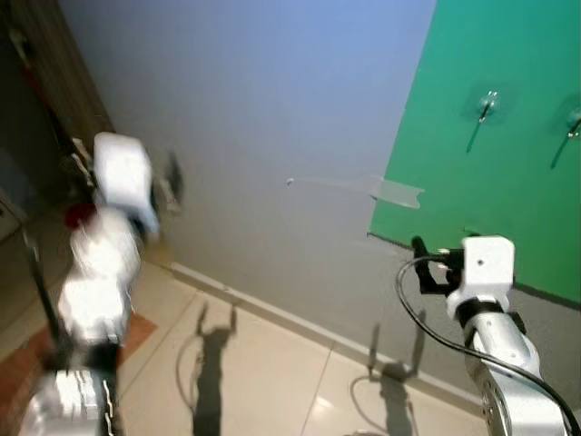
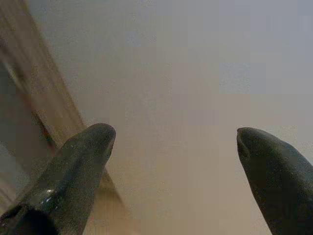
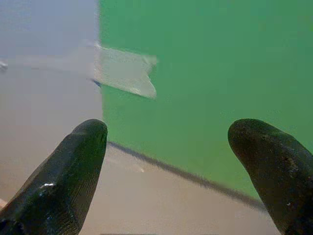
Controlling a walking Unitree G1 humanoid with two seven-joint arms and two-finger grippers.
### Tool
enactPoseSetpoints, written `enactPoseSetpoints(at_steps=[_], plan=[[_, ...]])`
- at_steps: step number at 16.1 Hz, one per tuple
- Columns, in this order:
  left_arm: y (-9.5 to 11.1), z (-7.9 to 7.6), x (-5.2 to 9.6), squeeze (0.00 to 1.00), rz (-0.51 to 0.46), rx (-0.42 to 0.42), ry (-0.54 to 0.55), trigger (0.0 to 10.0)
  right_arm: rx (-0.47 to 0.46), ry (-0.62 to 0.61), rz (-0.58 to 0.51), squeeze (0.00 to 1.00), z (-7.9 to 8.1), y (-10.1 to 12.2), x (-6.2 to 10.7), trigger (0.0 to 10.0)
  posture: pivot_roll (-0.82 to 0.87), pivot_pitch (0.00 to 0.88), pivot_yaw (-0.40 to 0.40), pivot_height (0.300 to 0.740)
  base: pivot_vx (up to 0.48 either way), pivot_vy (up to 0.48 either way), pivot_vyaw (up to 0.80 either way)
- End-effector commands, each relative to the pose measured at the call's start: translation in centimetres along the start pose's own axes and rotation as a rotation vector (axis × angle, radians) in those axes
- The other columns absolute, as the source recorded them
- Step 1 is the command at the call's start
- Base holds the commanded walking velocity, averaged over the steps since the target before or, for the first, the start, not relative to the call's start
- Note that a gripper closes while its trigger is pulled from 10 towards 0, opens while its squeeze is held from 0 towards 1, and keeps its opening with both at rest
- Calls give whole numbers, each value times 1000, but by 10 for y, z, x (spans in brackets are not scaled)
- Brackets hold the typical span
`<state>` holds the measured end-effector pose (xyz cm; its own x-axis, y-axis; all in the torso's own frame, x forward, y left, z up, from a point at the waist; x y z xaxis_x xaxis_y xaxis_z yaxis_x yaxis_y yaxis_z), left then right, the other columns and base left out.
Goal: Hang keys on a hook
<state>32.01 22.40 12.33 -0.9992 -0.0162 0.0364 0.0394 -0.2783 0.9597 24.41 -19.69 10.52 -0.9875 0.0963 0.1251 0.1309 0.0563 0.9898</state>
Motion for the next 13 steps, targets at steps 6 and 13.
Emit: enactPoseSetpoints(at_steps=[6,13], plan=[[2,-86,44,0,-53,57,-287,10000,-83,-115,81,0,0,-13,7,10000,-204,9,22,740,0,0,-667],[17,-87,36,0,-66,102,-305,10000,-116,-118,43,0,4,-7,12,10000,-245,0,73,740,0,0,-800]])
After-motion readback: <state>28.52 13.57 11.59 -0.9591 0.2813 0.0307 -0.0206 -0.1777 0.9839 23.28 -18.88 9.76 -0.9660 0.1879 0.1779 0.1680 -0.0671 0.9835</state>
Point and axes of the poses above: a point about 5 cm out from each wrist's last joint towards the gripper, its own x axis pointing back from the gripper into the wrist, its own y axis along the axis of the wrist's last joint, z = x × y, the point moved 1 cm from there along -x, pointing out of the wrist towards the gripper, and after that the axes turned 4 degrees about -x, right-handed, at the moved point
